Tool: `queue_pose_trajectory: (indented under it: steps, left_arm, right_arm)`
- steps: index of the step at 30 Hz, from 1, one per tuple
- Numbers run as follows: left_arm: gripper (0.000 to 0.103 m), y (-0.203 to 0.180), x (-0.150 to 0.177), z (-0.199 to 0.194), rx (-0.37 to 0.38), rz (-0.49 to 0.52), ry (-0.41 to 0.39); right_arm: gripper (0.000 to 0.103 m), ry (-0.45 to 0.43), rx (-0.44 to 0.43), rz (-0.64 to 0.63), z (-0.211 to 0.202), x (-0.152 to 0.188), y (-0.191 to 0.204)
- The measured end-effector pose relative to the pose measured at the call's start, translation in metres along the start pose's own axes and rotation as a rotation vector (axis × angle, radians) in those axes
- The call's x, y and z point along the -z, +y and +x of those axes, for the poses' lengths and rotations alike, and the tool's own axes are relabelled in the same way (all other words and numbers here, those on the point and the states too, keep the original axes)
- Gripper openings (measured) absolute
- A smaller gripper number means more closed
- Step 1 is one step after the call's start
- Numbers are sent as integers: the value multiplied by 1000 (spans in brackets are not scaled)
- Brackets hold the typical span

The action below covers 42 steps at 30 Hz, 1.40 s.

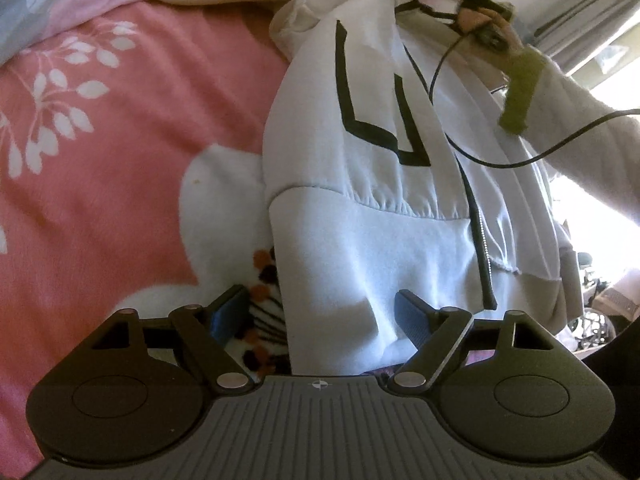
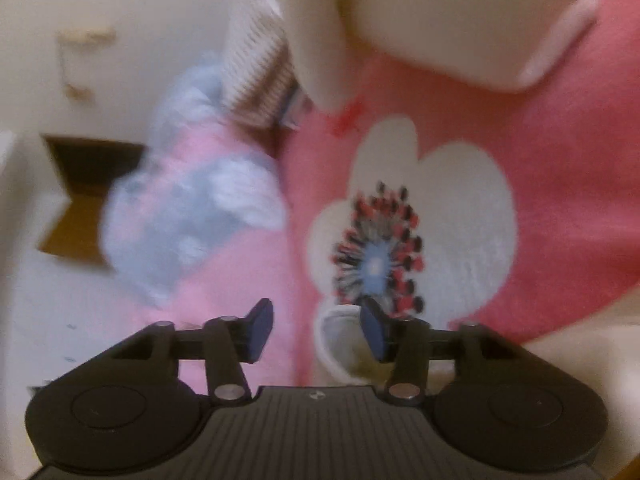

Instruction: Fold clothes

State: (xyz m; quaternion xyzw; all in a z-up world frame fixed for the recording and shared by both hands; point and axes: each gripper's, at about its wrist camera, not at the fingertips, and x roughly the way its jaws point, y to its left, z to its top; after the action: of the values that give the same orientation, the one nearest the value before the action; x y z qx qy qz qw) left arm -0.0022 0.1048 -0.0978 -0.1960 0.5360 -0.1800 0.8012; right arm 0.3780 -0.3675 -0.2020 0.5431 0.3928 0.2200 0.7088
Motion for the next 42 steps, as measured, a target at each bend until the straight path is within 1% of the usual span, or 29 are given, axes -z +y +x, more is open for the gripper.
queue_pose_trajectory:
  steps: [2, 5, 7, 9, 11, 13, 15, 19, 22, 23, 30, 32, 35, 36, 37, 38, 39, 42]
  left_arm:
    - [84, 1, -1, 0, 7, -3, 2]
    - [86, 3, -1, -4, 11, 2, 6]
    - [88, 1, -2, -4, 10, 7, 9]
    - [89, 0, -2, -1, 12, 8, 5]
    - [90, 0, -2, -1, 12, 4, -2]
    - [90, -1, -2, -1, 9, -2, -9]
    - [90, -2, -1, -1, 5, -12, -16]
    - [89, -4, 0, -9, 3, -34, -35]
    - [89, -3, 1, -18, -3, -49, -55]
    - [89, -2, 1, -21, -4, -54, -64]
    - [87, 0, -3, -28, -9, -82, -105]
    - [87, -1, -3, -26, -5, -77, -103]
    - [85, -4, -1, -19, -17, -65, -77]
    - [85, -5, -1, -16, -19, -61, -68]
    - [85, -6, 0, -14, -23, -58, -62]
    - [85, -7, 1, -14, -26, -55, -57]
    - [85, -7, 2, -13, -30, -52, -53]
    - [85, -7, 4, -14, -37, -52, -50]
  right_arm:
    - [53, 9, -48, 31, -22, 1, -1]
    - [52, 69, -64, 39, -49, 11, 1]
    - [52, 147, -42, 51, -59, 27, 2]
    - [52, 218, -33, 64, -67, 51, 2]
    - [50, 262, -1, 52, -70, 75, 2]
    - [50, 267, 48, 24, -69, 90, -1]
    - [44, 273, 97, -5, -68, 105, -3]
    - [40, 283, 192, -60, -66, 134, -9]
    - [39, 285, 223, -91, -70, 149, -8]
    - [36, 282, 234, -103, -71, 153, -8]
    - [28, 185, 328, -229, -77, 150, 5]
    - [26, 157, 355, -264, -79, 149, 8]
    - [24, 123, 398, -328, -79, 148, 14]
    - [23, 153, 431, -396, -70, 149, 17]
    - [21, 183, 487, -474, -63, 151, 18]
    - [0, 200, 555, -579, -50, 152, 19]
    - [0, 206, 613, -661, -41, 151, 21]
    - [0, 81, 657, -632, -48, 122, 19]
